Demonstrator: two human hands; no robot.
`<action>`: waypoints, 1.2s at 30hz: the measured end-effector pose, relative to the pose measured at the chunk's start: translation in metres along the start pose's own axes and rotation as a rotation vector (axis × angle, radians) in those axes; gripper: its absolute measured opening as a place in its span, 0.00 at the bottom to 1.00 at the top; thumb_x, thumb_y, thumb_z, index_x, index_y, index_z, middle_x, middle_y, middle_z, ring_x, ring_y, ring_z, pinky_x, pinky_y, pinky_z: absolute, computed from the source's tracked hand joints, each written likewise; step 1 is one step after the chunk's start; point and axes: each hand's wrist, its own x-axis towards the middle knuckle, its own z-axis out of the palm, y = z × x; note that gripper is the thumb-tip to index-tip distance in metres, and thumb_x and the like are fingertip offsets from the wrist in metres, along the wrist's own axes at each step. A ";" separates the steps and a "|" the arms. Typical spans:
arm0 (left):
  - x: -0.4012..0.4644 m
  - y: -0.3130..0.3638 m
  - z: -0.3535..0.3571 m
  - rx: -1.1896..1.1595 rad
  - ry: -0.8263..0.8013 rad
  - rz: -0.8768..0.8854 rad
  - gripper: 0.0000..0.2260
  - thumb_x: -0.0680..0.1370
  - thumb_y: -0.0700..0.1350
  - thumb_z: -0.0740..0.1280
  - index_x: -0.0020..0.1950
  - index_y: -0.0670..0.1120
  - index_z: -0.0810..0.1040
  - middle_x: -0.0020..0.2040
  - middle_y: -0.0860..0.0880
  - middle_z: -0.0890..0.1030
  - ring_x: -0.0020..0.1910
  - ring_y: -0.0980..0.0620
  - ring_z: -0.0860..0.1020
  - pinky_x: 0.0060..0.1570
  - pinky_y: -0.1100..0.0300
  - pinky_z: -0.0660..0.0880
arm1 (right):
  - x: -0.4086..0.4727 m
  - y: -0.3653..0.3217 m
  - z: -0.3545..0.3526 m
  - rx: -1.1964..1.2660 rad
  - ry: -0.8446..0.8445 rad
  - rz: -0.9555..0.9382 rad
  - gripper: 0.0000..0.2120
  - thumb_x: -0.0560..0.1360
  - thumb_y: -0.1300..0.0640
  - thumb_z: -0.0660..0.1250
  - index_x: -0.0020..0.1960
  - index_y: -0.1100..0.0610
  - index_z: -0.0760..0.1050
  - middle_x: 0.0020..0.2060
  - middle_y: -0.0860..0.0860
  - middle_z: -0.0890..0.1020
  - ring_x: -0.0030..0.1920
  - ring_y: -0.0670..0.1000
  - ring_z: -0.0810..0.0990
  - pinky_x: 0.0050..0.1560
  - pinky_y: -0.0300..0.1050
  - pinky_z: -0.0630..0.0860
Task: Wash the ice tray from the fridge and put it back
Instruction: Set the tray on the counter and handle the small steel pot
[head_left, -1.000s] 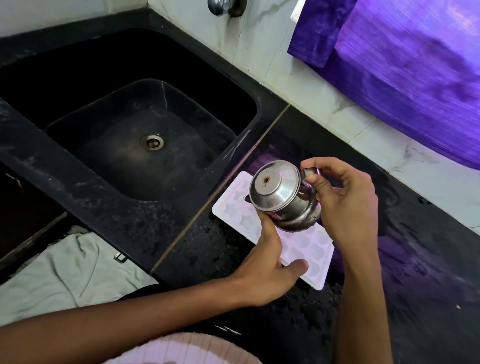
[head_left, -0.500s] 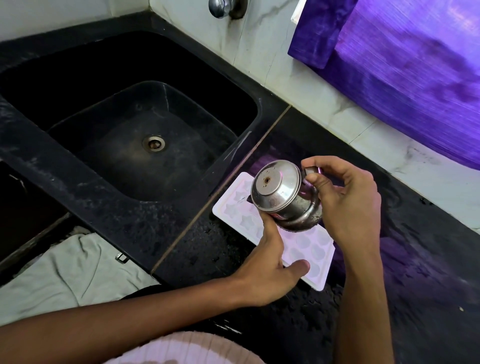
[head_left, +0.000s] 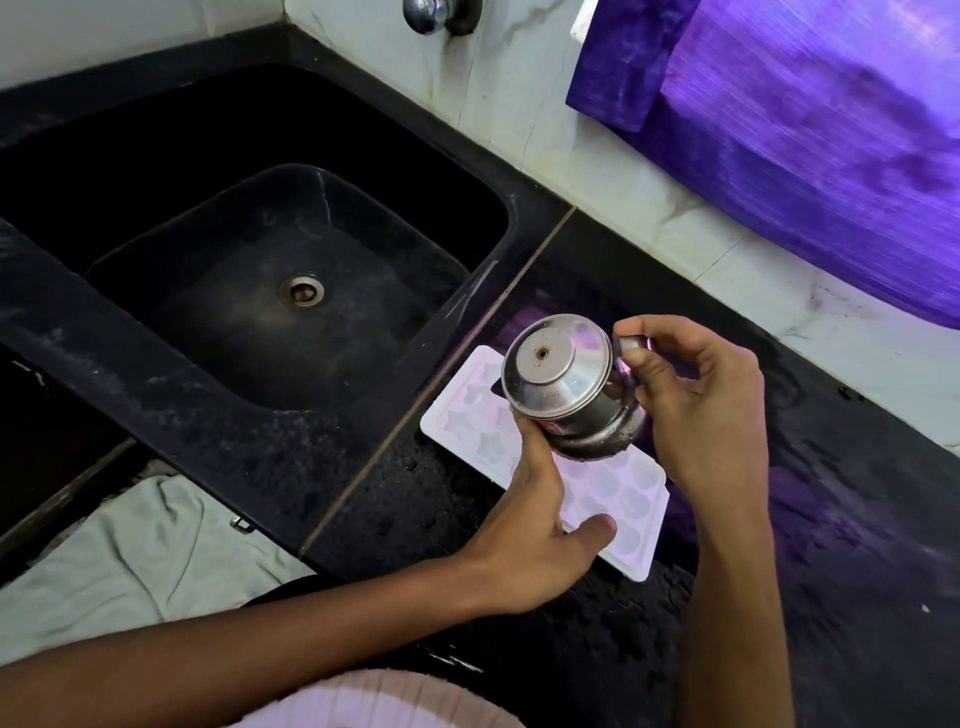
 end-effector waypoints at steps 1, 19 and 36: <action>0.000 0.000 0.000 0.001 0.003 0.000 0.49 0.76 0.39 0.67 0.61 0.68 0.25 0.65 0.77 0.47 0.65 0.29 0.64 0.34 0.76 0.68 | 0.000 0.001 0.000 0.001 0.003 0.004 0.16 0.76 0.63 0.66 0.46 0.39 0.77 0.40 0.36 0.81 0.41 0.39 0.81 0.42 0.39 0.78; 0.045 0.007 -0.017 0.088 -0.004 0.013 0.39 0.75 0.43 0.66 0.76 0.58 0.44 0.64 0.80 0.60 0.63 0.81 0.58 0.55 0.83 0.60 | 0.013 0.047 0.004 0.376 0.235 0.266 0.13 0.78 0.64 0.63 0.47 0.47 0.79 0.38 0.50 0.82 0.36 0.45 0.77 0.37 0.39 0.79; 0.176 0.013 -0.022 -0.049 0.198 0.061 0.11 0.77 0.44 0.67 0.60 0.49 0.73 0.54 0.53 0.82 0.56 0.58 0.79 0.52 0.66 0.75 | 0.093 0.108 0.027 0.637 0.436 0.383 0.15 0.78 0.66 0.62 0.46 0.48 0.79 0.36 0.46 0.80 0.37 0.45 0.76 0.40 0.40 0.80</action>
